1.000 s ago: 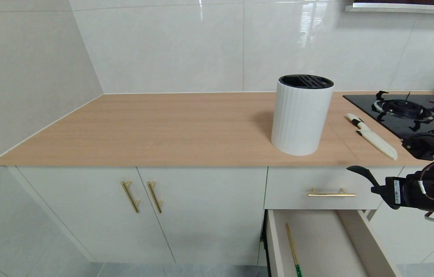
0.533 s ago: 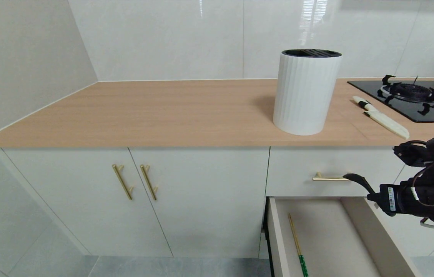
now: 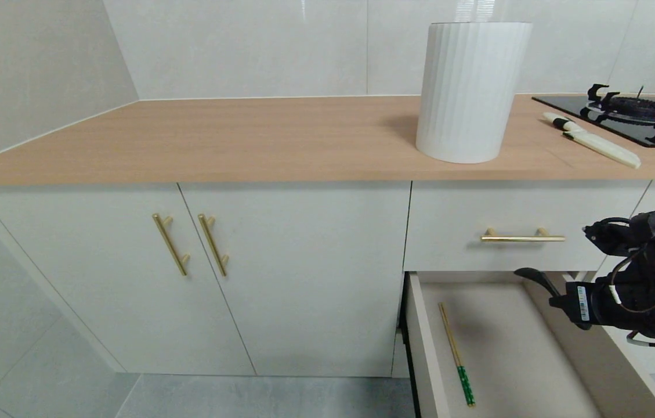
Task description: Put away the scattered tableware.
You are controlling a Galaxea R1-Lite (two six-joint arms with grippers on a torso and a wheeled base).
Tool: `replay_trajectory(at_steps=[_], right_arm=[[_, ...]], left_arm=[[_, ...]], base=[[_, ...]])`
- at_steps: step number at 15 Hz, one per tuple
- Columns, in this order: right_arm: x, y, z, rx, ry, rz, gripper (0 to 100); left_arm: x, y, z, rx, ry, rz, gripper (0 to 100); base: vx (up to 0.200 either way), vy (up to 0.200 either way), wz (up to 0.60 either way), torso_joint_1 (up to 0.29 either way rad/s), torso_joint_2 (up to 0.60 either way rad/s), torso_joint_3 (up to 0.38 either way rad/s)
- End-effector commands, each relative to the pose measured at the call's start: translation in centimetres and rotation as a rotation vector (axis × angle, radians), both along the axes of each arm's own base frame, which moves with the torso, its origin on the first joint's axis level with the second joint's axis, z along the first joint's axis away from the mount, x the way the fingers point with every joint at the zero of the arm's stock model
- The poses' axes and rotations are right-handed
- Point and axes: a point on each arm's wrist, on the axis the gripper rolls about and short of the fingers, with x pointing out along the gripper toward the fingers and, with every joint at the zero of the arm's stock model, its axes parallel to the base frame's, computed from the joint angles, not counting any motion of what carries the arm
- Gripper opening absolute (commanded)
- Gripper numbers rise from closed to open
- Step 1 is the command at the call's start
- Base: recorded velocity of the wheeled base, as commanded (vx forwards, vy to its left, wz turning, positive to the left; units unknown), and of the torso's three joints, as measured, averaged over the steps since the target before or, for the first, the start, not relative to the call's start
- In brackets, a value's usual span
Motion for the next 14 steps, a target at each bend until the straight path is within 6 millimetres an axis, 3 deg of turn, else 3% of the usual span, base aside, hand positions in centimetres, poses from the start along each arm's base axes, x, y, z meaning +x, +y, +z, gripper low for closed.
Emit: replay_trajectory(at_steps=[1, 5, 8, 10, 12, 14], right_arm=[[0.3, 0.1, -0.6, -0.003, 0.020, 0.001, 0], [0.7, 0.1, -1.1, -0.007, 0.041, 0.000, 0], [1.9, 1.2, -3.5, -0.027, 0.106, 0.028, 0], [2.6, 2.0, -5.7, -0.089, 0.157, 0.008, 0], [4.0, 2.6, -9.6, -0.144, 0.181, -0.021, 0], [4.6, 3.0, -12.2, -0.155, 0.200, -0.012, 0]], left_arm=[[0.0, 0.0, 0.0, 0.000, -0.002, 0.001, 100], [0.0, 0.0, 0.0, 0.000, -0.001, 0.001, 100], [0.0, 0.0, 0.0, 0.000, 0.001, 0.001, 100], [0.0, 0.0, 0.0, 0.000, -0.001, 0.000, 100], [0.0, 0.0, 0.0, 0.000, 0.001, 0.000, 100], [0.0, 0.0, 0.0, 0.000, -0.001, 0.000, 100]], base=[[0.000, 0.000, 0.00, -0.134, 0.45, 0.305], [0.000, 0.000, 0.00, -0.056, 0.18, 0.115], [0.000, 0.000, 0.00, 0.000, 0.00, 0.000], [0.000, 0.000, 0.00, 0.000, 0.00, 0.000], [0.000, 0.000, 0.00, 0.000, 0.00, 0.000], [0.000, 0.000, 0.00, 0.000, 0.00, 0.000]])
